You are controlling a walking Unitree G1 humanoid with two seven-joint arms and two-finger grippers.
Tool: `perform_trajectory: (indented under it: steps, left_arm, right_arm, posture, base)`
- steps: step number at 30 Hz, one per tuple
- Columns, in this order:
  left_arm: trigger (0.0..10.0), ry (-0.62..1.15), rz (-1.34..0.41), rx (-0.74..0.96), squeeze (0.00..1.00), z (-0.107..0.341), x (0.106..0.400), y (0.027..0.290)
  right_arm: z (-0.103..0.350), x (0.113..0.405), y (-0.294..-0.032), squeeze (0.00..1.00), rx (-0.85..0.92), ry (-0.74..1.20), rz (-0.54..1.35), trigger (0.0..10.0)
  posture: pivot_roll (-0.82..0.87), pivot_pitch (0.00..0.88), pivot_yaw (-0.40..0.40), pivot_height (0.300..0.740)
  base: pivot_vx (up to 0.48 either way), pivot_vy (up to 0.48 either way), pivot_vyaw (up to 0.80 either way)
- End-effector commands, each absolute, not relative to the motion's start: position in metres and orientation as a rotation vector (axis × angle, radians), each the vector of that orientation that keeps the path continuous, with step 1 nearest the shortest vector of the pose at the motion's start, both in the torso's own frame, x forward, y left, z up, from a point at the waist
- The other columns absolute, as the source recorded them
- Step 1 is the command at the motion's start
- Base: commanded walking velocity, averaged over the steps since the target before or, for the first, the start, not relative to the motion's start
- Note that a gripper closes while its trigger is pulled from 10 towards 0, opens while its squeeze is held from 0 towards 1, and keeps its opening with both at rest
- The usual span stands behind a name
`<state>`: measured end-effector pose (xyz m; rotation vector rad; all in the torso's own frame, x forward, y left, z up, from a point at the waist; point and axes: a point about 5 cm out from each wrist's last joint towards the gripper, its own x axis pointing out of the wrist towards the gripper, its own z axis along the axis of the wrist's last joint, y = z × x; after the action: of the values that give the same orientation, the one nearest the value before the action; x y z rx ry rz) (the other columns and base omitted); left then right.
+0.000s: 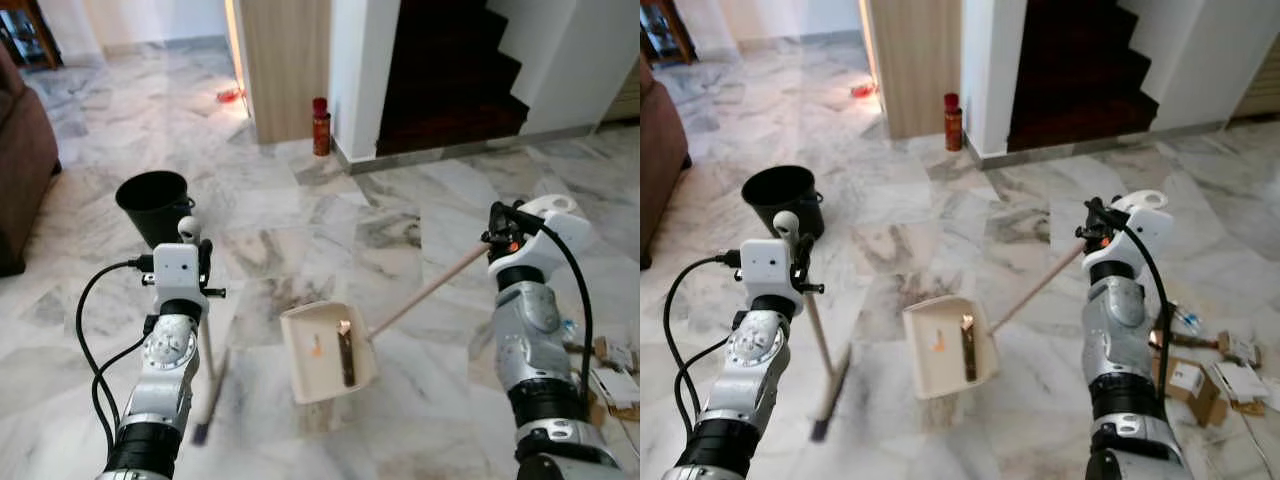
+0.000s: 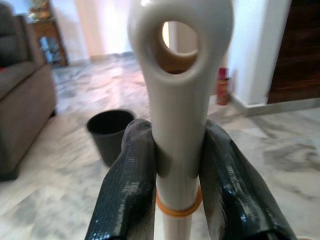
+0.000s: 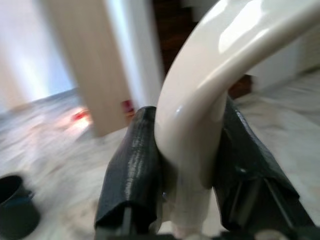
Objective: Sweep floor
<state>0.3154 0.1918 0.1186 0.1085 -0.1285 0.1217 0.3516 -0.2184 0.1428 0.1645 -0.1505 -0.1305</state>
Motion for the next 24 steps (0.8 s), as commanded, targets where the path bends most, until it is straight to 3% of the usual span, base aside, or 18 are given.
perform_trajectory:
  steps: [1,24]
  left_arm:
    - [10.0,-0.176,0.112,0.124,0.0,0.1311,0.3193,0.1878]
    - [10.0,-0.175,0.117,0.125,0.0,0.1316,0.3195,0.189]
  right_arm:
    - [0.1598,0.3543,-0.2178,0.0,0.194,-0.224,-0.115,10.0]
    - [0.16,0.3553,-0.2171,0.0,0.215,-0.221,-0.107,10.0]
  posture:
    - [-0.01,0.0,-0.018,0.74]
    - [0.0,0.0,-0.017,0.74]
  base:
    - [0.0,0.386,0.0]
    - [0.0,0.391,0.0]
